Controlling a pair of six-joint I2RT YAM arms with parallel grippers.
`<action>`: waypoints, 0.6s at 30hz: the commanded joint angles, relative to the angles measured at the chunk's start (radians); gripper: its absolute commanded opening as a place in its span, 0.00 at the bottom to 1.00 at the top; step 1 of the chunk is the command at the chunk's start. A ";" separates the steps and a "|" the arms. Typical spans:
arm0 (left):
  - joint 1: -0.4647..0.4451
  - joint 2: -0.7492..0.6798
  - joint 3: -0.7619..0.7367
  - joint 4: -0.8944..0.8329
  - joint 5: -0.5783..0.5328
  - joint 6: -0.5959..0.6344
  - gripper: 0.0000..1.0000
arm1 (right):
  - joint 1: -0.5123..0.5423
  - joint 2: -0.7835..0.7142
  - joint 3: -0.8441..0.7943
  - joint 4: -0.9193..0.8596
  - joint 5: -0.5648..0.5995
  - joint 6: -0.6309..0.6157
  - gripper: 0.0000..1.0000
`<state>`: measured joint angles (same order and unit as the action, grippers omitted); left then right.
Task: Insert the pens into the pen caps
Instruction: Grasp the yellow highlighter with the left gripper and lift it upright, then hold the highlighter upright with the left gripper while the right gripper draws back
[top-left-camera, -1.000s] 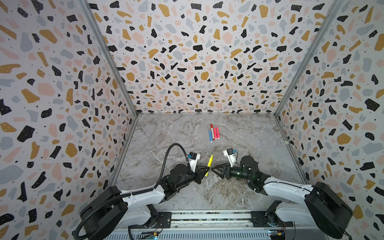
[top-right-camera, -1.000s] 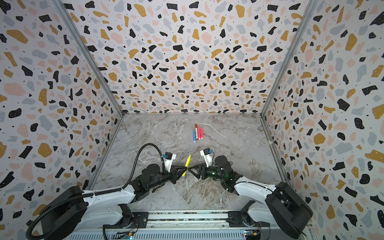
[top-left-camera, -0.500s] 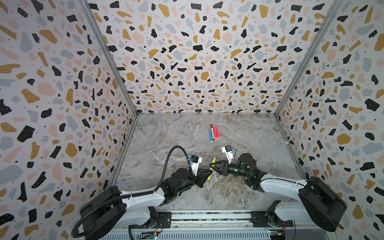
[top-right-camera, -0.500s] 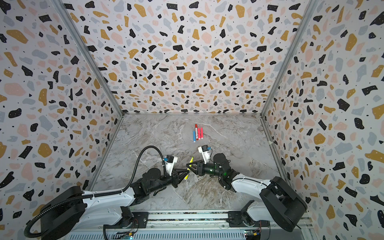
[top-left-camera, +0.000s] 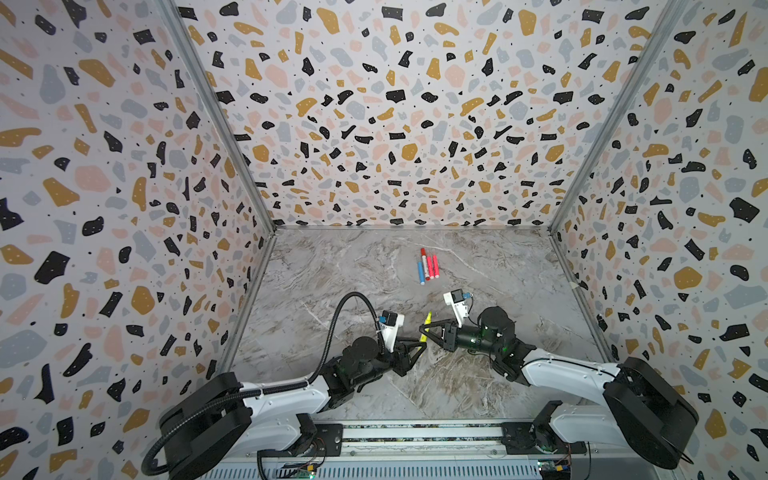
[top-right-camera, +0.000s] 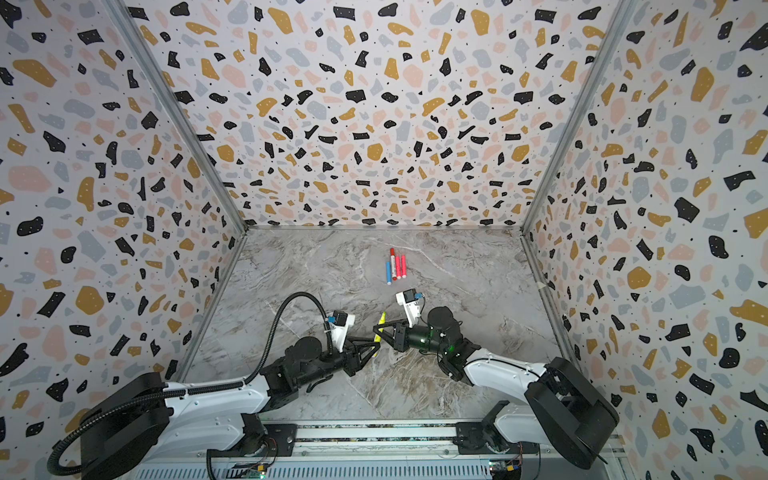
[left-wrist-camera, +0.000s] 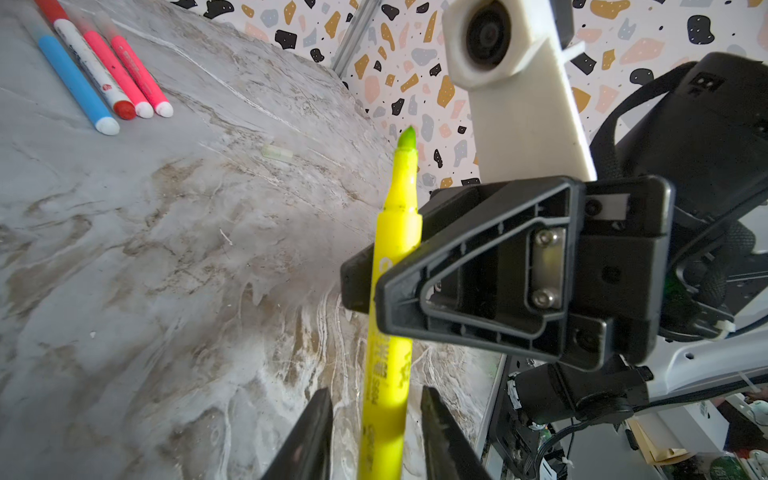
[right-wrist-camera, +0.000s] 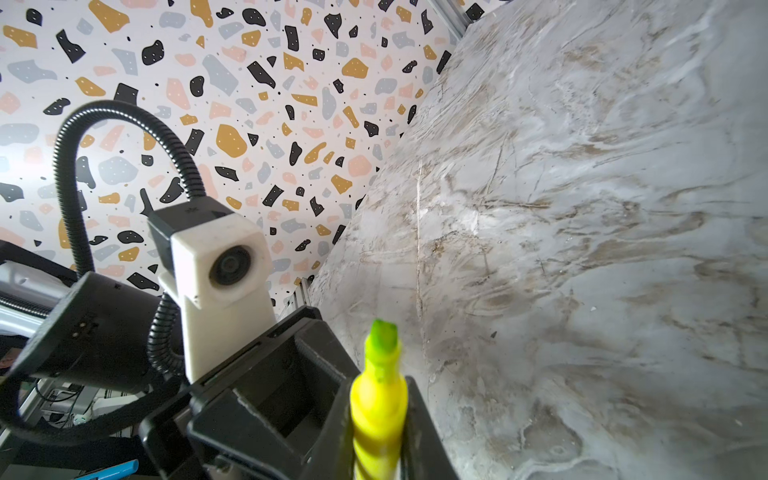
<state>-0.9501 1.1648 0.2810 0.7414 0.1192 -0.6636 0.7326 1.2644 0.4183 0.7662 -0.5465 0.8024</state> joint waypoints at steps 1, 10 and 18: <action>-0.004 0.017 0.026 0.031 0.026 0.007 0.36 | 0.006 -0.025 0.013 -0.004 -0.002 -0.020 0.10; -0.004 0.041 0.051 0.041 0.056 0.009 0.34 | 0.042 0.014 0.020 0.039 -0.010 -0.010 0.10; -0.007 0.069 0.053 0.055 0.072 0.003 0.29 | 0.050 0.021 0.019 0.063 0.000 0.000 0.10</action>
<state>-0.9508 1.2259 0.3088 0.7425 0.1757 -0.6666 0.7776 1.2903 0.4183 0.7906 -0.5484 0.8024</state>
